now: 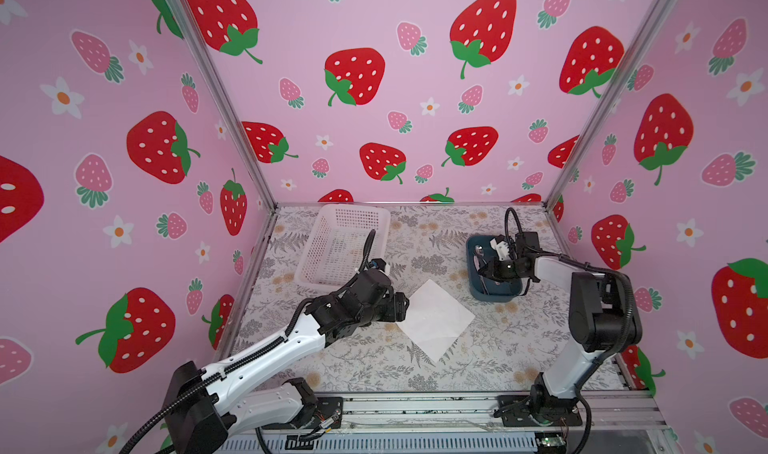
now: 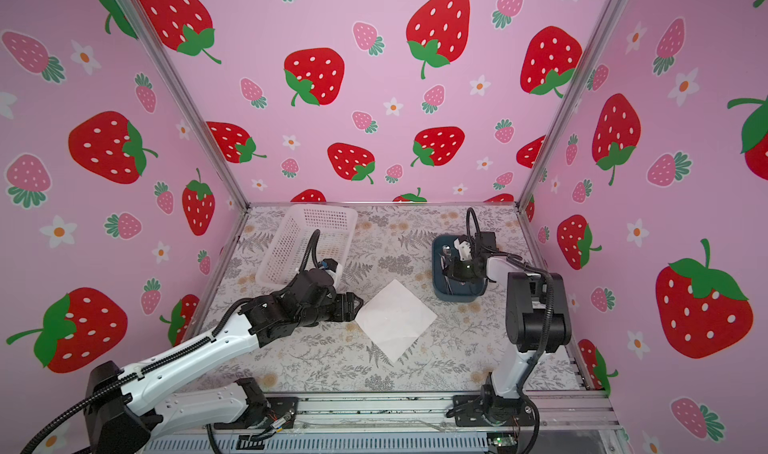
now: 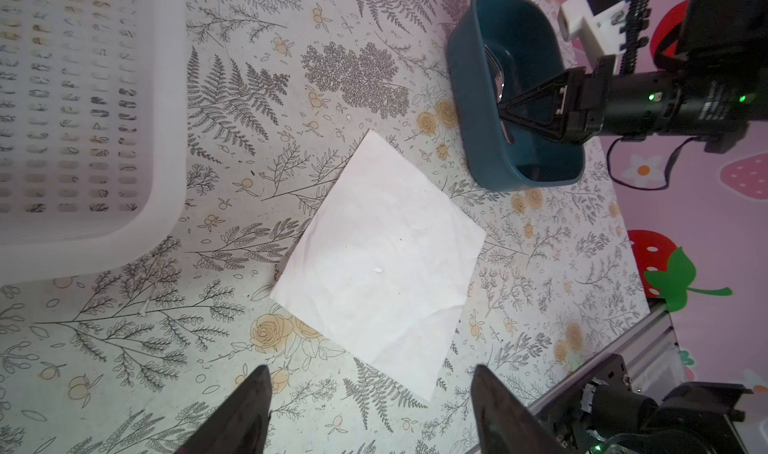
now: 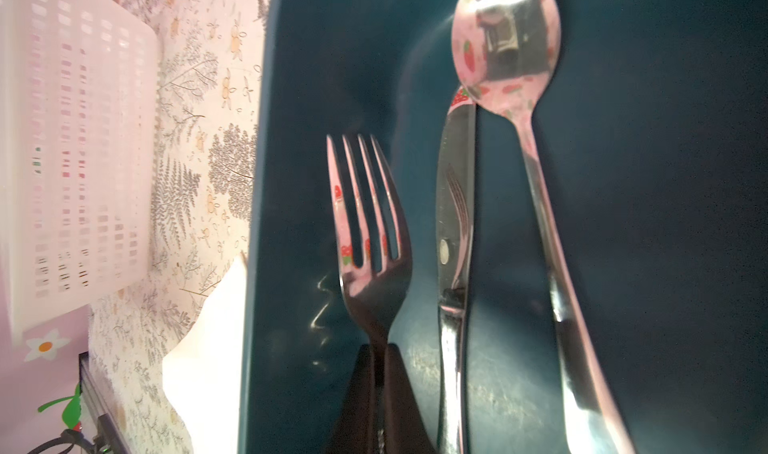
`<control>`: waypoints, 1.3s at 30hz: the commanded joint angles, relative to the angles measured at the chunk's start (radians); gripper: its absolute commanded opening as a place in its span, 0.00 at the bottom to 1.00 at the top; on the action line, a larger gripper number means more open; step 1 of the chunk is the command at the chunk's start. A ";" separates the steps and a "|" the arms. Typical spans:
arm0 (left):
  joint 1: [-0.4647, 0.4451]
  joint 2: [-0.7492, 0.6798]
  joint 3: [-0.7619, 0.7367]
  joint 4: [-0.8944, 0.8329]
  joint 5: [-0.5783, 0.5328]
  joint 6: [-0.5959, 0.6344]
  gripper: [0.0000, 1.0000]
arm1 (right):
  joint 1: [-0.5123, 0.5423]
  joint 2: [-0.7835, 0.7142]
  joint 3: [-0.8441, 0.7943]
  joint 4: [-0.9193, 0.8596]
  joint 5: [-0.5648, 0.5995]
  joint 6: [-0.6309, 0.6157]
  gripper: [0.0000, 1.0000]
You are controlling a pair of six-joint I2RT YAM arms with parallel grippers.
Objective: Place the utensils on the paper napkin and roll it up
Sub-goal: 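Lift the fork out of the tray with the right gripper toward the napkin, then grasp the fork with the left gripper while the right gripper holds it up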
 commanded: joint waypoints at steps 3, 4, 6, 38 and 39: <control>0.007 -0.019 -0.012 0.091 0.079 0.011 0.77 | -0.043 -0.117 -0.064 0.076 -0.117 0.060 0.02; 0.009 -0.016 -0.008 0.092 0.085 0.012 0.78 | -0.052 -0.134 -0.078 0.090 -0.130 0.072 0.02; 0.011 -0.005 0.003 0.090 0.107 0.025 0.78 | -0.070 -0.174 -0.097 0.106 -0.164 0.089 0.02; 0.032 0.512 0.385 0.487 0.709 -0.064 0.63 | 0.181 -0.543 -0.366 0.732 -0.447 0.752 0.02; 0.033 0.516 0.388 0.481 0.705 -0.061 0.62 | 0.187 -0.541 -0.368 0.748 -0.449 0.765 0.02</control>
